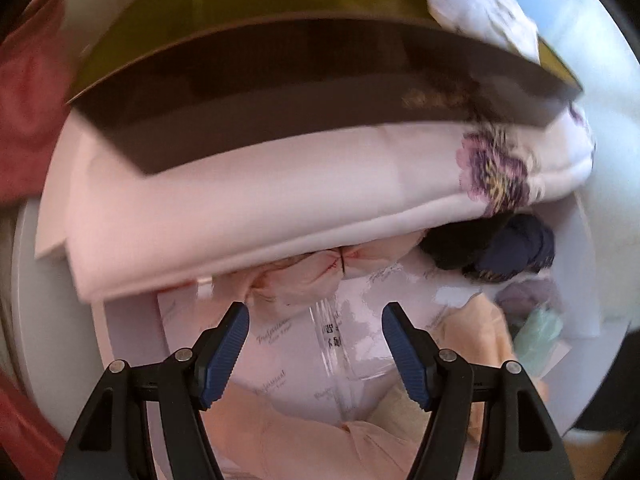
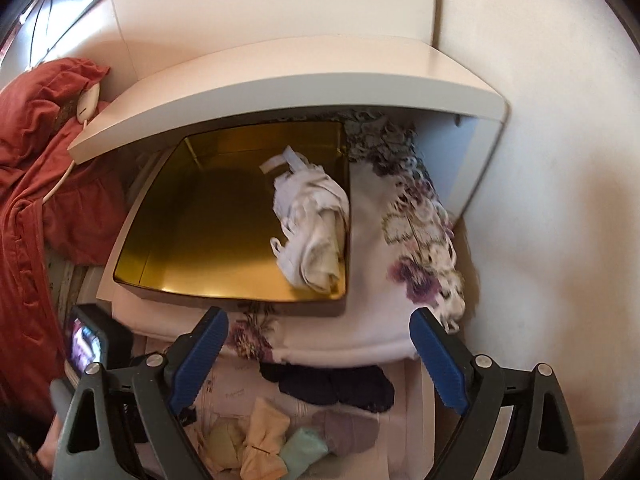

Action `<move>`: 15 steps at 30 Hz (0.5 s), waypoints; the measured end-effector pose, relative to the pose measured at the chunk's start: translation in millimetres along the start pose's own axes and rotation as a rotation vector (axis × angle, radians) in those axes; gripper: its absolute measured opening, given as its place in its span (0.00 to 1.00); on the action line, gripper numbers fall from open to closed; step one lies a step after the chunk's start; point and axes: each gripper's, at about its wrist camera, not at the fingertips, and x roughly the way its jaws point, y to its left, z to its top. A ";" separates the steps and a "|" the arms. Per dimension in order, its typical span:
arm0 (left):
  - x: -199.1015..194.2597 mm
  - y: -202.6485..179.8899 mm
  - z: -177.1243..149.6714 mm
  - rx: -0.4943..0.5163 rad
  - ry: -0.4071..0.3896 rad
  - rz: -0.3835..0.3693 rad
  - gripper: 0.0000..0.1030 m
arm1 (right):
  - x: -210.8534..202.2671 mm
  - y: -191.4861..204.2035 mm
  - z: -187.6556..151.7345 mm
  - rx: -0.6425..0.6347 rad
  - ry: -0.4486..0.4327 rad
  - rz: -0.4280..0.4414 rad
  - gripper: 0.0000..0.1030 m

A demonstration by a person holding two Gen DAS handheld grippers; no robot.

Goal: Organize soft objects
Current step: 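Move the left gripper over the drawer toward the pink patterned underwear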

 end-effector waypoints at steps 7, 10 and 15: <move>26.1 -4.7 8.4 0.080 0.047 -0.006 0.24 | 19.5 -13.3 -2.9 0.092 0.025 0.026 0.90; 35.8 -7.4 3.9 0.091 0.092 -0.051 0.05 | 24.3 -17.6 -1.5 0.115 0.020 0.026 0.90; 31.1 -10.2 -10.1 0.060 0.139 -0.141 0.00 | 29.4 -23.0 2.2 0.161 0.012 0.040 0.90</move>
